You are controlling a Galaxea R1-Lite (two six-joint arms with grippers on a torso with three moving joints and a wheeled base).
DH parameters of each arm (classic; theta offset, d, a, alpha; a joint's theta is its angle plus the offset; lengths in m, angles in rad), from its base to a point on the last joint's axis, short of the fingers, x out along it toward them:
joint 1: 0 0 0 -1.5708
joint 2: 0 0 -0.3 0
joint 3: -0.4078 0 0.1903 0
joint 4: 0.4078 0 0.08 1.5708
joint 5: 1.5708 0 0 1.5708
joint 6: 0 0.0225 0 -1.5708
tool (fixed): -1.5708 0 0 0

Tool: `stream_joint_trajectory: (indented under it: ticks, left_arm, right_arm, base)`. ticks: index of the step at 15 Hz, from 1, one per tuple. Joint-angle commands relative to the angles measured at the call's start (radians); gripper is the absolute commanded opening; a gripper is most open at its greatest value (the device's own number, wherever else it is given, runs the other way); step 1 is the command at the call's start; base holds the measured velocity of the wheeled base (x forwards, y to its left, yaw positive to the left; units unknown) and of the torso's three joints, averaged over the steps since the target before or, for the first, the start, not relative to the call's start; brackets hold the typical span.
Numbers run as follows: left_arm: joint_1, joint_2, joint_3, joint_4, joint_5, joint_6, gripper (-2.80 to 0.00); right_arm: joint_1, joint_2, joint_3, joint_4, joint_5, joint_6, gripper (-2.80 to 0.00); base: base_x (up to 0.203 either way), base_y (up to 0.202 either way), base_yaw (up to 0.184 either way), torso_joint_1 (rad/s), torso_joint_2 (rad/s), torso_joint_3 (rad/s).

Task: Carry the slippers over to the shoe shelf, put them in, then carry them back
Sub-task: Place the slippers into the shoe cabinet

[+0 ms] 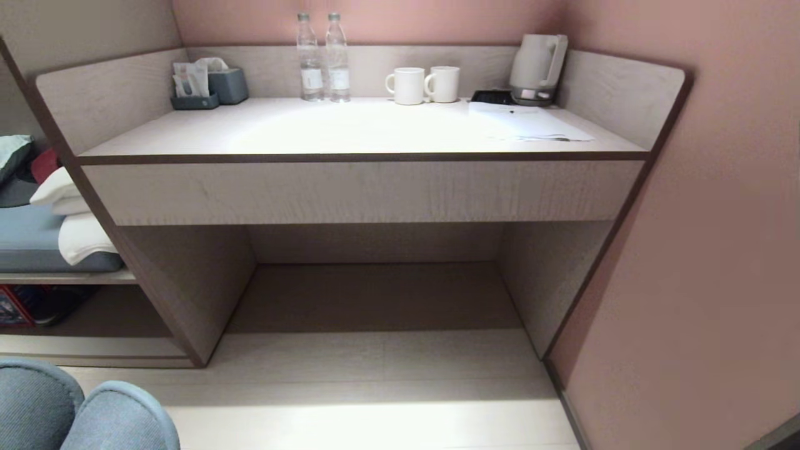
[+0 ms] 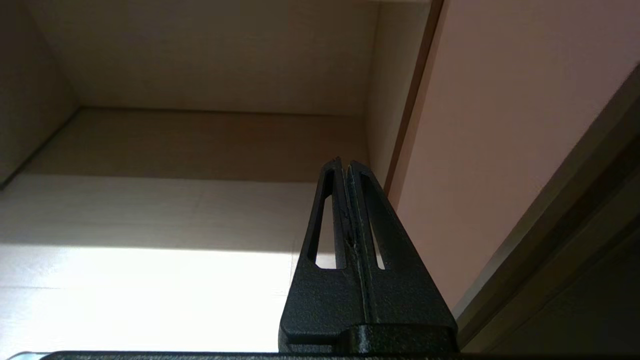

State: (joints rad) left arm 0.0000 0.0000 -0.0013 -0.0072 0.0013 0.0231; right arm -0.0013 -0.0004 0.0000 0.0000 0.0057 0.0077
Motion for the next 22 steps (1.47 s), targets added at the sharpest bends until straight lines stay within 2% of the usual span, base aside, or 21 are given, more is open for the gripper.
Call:
stream_joint_trajectory:
  ticks: [1,6,22]
  left_arm:
    - [0.0,0.0,0.0,0.0,0.0,0.0,-2.8]
    - [0.0,0.0,0.0,0.0,0.0,0.0,-2.8]
    - [0.0,0.0,0.0,0.0,0.0,-0.015,-2.8]
  right_arm:
    - [0.0,-0.001,0.0,0.0,0.0,-0.001,-2.8]
    - [0.001,-0.001,0.0,0.0,0.0,0.0,-2.8]
    - [0.0,-0.001,0.0,0.0,0.0,0.0,-2.8]
  base:
    - [0.0,0.0,0.0,0.006,0.0,0.198]
    - [0.0,0.0,0.0,0.004,0.0,0.109]
    - [0.0,0.0,0.0,0.0,0.0,0.002]
